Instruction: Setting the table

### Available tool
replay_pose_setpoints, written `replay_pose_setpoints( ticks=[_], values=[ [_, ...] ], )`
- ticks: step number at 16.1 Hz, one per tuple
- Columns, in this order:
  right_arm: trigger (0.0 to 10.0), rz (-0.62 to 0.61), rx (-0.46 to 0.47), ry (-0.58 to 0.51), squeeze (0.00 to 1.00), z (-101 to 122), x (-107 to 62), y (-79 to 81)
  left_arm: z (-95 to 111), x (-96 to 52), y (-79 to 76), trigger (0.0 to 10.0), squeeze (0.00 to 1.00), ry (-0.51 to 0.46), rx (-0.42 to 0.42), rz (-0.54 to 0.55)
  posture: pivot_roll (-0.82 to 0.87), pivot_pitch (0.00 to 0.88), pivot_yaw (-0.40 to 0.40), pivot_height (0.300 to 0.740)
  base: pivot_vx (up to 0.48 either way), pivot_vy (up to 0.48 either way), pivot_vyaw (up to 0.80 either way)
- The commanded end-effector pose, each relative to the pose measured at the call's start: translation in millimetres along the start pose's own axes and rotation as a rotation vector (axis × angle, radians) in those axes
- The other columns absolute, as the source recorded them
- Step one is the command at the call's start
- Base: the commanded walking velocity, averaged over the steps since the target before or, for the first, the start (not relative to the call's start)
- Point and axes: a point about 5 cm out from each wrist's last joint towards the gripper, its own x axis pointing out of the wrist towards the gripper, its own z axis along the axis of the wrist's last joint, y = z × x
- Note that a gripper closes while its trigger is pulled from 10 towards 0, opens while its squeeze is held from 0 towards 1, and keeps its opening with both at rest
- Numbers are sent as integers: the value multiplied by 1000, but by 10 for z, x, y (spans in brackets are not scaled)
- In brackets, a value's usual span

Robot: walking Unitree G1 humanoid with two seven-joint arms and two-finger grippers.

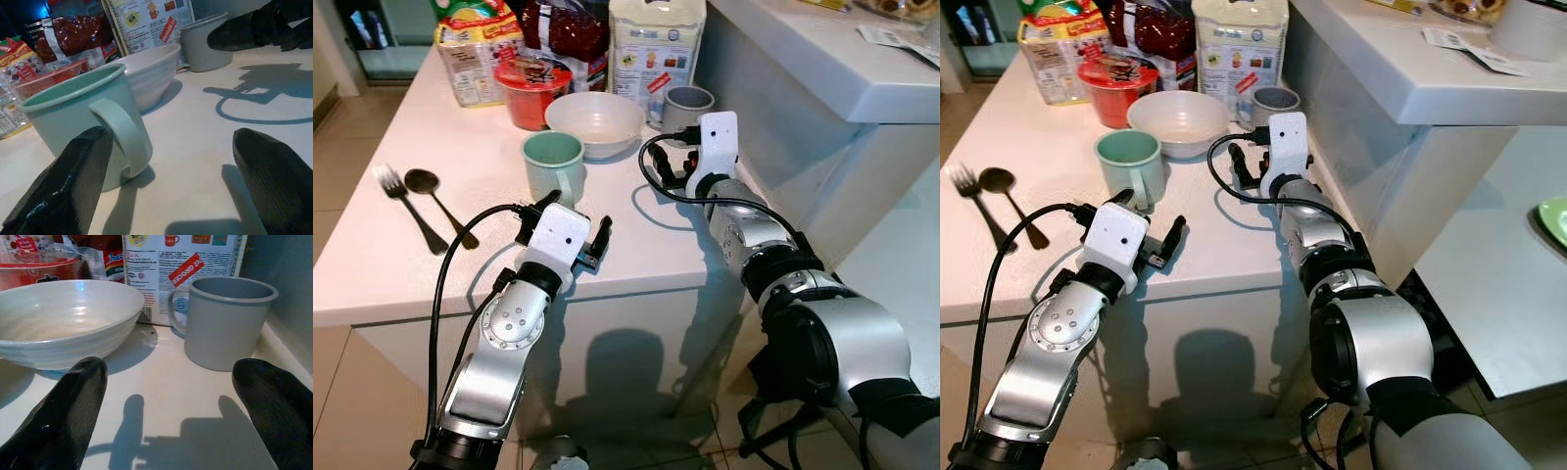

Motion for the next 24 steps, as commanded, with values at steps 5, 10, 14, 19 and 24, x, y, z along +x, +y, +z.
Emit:
replay_pose_setpoints(
  ticks=[5,10,14,19,24],
  values=[
    [10000,11,-54,-36,0,120,32,45,6,-86,62,10000,0,3,39,26,290,0,-66,740,0,0,0],
    [10000,42,-107,-40,0,144,53,155,-52,-319,79,10000,0,71,-41,90,327,72,-69,740,0,0,0],
    [10000,26,-82,-31,0,50,31,176,-44,-425,350,10000,0,100,6,124,350,103,-15,740,0,0,0],
    [10000,30,-142,-106,0,65,-4,156,53,-322,408,10000,0,55,-4,146,307,52,-26,740,0,0,0],
    [10000,63,-182,-224,0,178,-55,109,95,-73,300,10000,0,1,-21,124,256,0,-66,740,0,0,0]
  ],
)
